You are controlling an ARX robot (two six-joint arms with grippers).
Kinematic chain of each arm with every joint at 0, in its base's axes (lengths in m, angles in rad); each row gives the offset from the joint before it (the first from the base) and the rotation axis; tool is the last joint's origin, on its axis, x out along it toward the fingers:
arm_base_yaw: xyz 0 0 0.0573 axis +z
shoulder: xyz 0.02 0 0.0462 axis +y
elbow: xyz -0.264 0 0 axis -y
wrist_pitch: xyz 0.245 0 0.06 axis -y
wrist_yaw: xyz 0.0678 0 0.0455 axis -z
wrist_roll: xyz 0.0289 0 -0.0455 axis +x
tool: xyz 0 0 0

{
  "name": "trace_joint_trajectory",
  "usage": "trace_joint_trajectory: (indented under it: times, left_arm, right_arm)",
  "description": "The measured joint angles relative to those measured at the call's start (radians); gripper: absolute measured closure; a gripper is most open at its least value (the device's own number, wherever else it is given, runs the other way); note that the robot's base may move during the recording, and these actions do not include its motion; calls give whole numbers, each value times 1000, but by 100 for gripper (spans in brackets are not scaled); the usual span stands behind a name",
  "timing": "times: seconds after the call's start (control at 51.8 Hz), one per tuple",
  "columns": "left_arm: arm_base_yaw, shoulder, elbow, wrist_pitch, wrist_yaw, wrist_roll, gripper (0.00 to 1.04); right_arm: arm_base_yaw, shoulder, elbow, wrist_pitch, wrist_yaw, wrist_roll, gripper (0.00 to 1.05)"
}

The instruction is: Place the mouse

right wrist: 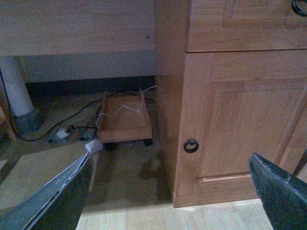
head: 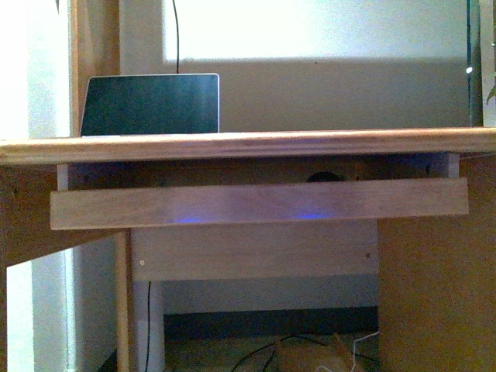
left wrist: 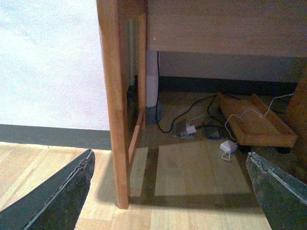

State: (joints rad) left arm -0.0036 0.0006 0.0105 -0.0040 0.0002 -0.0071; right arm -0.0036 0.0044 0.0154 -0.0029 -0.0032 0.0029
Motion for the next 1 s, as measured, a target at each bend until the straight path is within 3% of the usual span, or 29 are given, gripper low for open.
trace_joint_trajectory:
  times: [0.656, 0.791, 0.829, 1.003]
  left_arm:
    - [0, 0, 0, 0, 0, 0, 8]
    - [0, 139, 50, -113, 146, -64, 8]
    - [-11, 227, 50, -71, 134, -45, 8]
    - [89, 771, 94, 426, 105, 264, 8]
  right_arm:
    - [0, 0, 0, 0, 0, 0, 7]
    - [0, 0, 0, 0, 0, 0, 7]
    - [0, 0, 0, 0, 1, 0, 7]
    - [0, 0, 0, 0, 0, 0, 7]
